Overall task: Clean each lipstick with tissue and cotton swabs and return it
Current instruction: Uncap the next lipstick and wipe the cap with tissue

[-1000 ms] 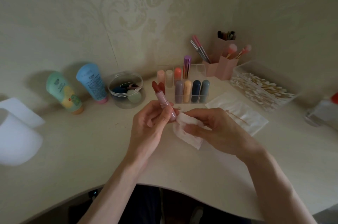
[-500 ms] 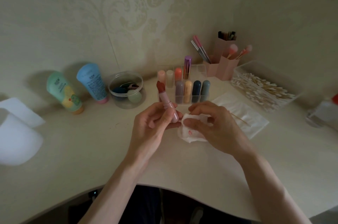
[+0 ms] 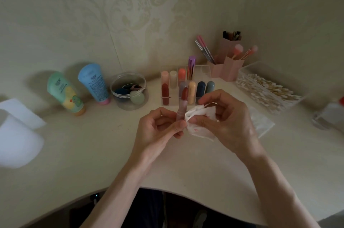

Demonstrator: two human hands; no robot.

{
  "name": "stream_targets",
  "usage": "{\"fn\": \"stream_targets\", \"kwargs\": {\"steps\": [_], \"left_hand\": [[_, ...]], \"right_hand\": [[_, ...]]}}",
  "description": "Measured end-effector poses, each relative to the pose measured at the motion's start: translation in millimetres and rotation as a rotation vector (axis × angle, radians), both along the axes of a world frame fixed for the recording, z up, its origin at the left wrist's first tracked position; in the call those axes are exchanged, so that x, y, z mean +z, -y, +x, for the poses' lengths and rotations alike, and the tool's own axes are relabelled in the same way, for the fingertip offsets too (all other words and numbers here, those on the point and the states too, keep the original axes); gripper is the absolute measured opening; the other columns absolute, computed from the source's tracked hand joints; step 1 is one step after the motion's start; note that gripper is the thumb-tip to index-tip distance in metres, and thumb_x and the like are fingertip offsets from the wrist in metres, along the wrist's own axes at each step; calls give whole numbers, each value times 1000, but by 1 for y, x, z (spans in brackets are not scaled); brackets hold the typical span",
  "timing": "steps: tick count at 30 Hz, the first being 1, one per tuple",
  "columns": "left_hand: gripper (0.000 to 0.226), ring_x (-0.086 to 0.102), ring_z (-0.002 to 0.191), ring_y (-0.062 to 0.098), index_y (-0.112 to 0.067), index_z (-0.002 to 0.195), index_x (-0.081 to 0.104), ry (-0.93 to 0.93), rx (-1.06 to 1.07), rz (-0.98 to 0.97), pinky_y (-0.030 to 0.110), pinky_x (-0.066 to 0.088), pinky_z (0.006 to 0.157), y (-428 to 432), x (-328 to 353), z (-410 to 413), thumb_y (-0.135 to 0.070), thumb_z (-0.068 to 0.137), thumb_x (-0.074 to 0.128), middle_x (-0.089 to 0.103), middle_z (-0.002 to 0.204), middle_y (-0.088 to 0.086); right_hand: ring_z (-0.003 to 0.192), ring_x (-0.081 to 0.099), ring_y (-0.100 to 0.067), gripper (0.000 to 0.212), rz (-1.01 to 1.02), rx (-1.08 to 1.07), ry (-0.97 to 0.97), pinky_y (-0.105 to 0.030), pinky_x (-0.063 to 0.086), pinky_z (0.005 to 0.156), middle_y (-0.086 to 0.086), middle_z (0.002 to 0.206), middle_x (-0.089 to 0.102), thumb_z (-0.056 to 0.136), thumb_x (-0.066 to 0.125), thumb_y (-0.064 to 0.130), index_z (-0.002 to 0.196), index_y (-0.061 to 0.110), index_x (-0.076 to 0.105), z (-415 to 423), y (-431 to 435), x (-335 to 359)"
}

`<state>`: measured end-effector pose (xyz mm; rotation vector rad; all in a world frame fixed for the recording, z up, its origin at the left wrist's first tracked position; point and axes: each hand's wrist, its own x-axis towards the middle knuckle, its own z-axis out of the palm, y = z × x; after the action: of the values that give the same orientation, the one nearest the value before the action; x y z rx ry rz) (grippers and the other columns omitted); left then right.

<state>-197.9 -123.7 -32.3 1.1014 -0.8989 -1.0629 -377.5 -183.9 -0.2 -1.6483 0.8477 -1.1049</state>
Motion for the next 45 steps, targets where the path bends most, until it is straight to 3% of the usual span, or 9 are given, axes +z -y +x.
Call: {"fn": "stream_targets", "kwargs": {"steps": [6, 13, 18, 25, 27, 30, 35, 42, 45], "left_hand": [[31, 67, 62, 21, 14, 92, 65, 15, -17, -34, 26, 57, 60, 1, -1, -1, -4, 71, 79, 72, 78, 19], [28, 67, 62, 21, 17, 95, 64, 4, 7, -63, 26, 57, 60, 2, -1, -1, -1, 78, 75, 72, 79, 20], [15, 67, 65, 25, 16, 94, 64, 43, 9, -66, 27, 58, 63, 1, -1, 0, 7, 85, 72, 70, 83, 30], [14, 67, 66, 23, 15, 94, 65, 48, 12, -67, 27, 58, 63, 0, -1, 0, 5, 87, 71, 70, 83, 30], [19, 68, 67, 24, 15, 96, 67, 51, 12, -71, 27, 58, 64, 0, -1, 0, -2, 87, 71, 70, 83, 30], [25, 68, 67, 23, 14, 97, 69, 51, 5, -67, 27, 57, 63, 0, -1, 0, -9, 86, 72, 70, 80, 29], [21, 65, 60, 20, 5, 88, 72, 74, -28, -32, 26, 57, 61, 0, -1, 0, -16, 86, 69, 70, 68, 7], [35, 74, 73, 23, 3, 111, 72, 94, -97, -27, 26, 60, 68, 0, 0, -3, -13, 80, 76, 78, 87, 13], [41, 77, 75, 28, -3, 102, 74, 134, 13, -42, 27, 60, 67, 1, -1, -6, -15, 65, 87, 79, 88, 14]], "right_hand": [[58, 68, -9, 45, 46, -147, -22, -21, 51, 50, 0, 72, 74, 63, 98, 20, 88, 15, 61, 8, -5, -3], [71, 74, -8, 12, 84, -42, 16, -18, 55, 61, 4, 80, 78, 81, 87, 15, 91, 17, 80, 15, -7, -8], [71, 74, -16, 26, 279, -83, 111, -24, 56, 62, -7, 80, 77, 76, 89, 24, 93, 9, 77, 13, -7, -10], [72, 75, -20, 26, 151, -61, 61, -29, 58, 62, -6, 81, 77, 82, 83, 28, 103, 15, 74, 16, -6, -17], [77, 75, -25, 13, 88, 12, 33, -36, 60, 65, -8, 83, 77, 93, 76, 23, 99, 12, 77, 17, -6, -20], [79, 73, -35, 19, 56, 112, 20, -54, 59, 71, -12, 84, 75, 103, 67, 21, 93, 9, 77, 19, -6, -22], [73, 72, -38, 19, 138, 191, 102, -45, 60, 71, -22, 83, 72, 101, 66, 12, 96, -6, 73, 17, -7, -17], [80, 70, -53, 24, 183, 120, 146, -68, 57, 71, -30, 93, 73, 103, 67, 16, 100, -7, 73, 17, -5, -20], [87, 71, -56, 28, 208, 95, 192, -72, 55, 76, -35, 96, 72, 102, 70, 20, 98, -7, 72, 18, -4, -23]]}}
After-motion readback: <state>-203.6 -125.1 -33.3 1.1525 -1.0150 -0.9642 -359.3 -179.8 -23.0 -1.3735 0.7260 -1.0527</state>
